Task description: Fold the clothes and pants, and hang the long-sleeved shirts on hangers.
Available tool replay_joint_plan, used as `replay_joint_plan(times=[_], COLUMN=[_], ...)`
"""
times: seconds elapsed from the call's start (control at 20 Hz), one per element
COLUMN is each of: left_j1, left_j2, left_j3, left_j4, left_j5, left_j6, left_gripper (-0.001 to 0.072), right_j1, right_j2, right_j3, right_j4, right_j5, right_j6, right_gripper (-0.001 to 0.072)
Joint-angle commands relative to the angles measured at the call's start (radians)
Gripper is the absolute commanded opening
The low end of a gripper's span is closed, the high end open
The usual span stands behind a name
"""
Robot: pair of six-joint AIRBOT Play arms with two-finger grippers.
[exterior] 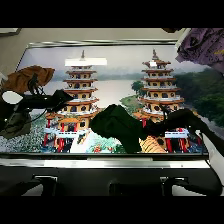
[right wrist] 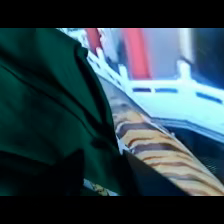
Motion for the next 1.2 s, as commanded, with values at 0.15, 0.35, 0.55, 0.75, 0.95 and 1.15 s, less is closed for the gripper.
replay_joint_plan(times=[0.15, 0.35, 0.55, 0.75, 0.95, 1.15], left_j1=[-0.004, -0.077, -0.191, -0.275, -0.315, -0.254], left_j2=[-0.054, -0.155, -0.264, -0.321, -0.372, -0.323], left_j3=[-0.054, -0.080, -0.080, -0.079, -0.078, -0.020], left_j4=[0.089, 0.066, -0.003, -0.025, -0.067, -0.044], left_j5=[-0.002, 0.002, 0.032, 0.088, 0.115, 0.057], left_j6=[0.004, 0.069, 0.131, 0.136, 0.138, 0.130], left_gripper=[0.0548, 0.0547, 0.0546, 0.0528, 0.0275, 0.0011], right_j1=[0.032, 0.031, 0.031, 0.031, 0.031, 0.031], right_j2=[0.024, 0.124, 0.195, 0.230, 0.244, 0.306], right_j3=[0.000, 0.001, 0.001, 0.001, 0.003, 0.071], right_j4=[-0.016, -0.047, -0.051, -0.056, -0.055, -0.067], right_j5=[-0.037, -0.070, -0.071, -0.082, -0.113, -0.106], right_j6=[-0.026, -0.026, -0.025, 0.004, 0.009, 0.012], right_gripper=[0.0027, 0.0027, 0.0027, 0.0028, 0.0027, 0.0026])
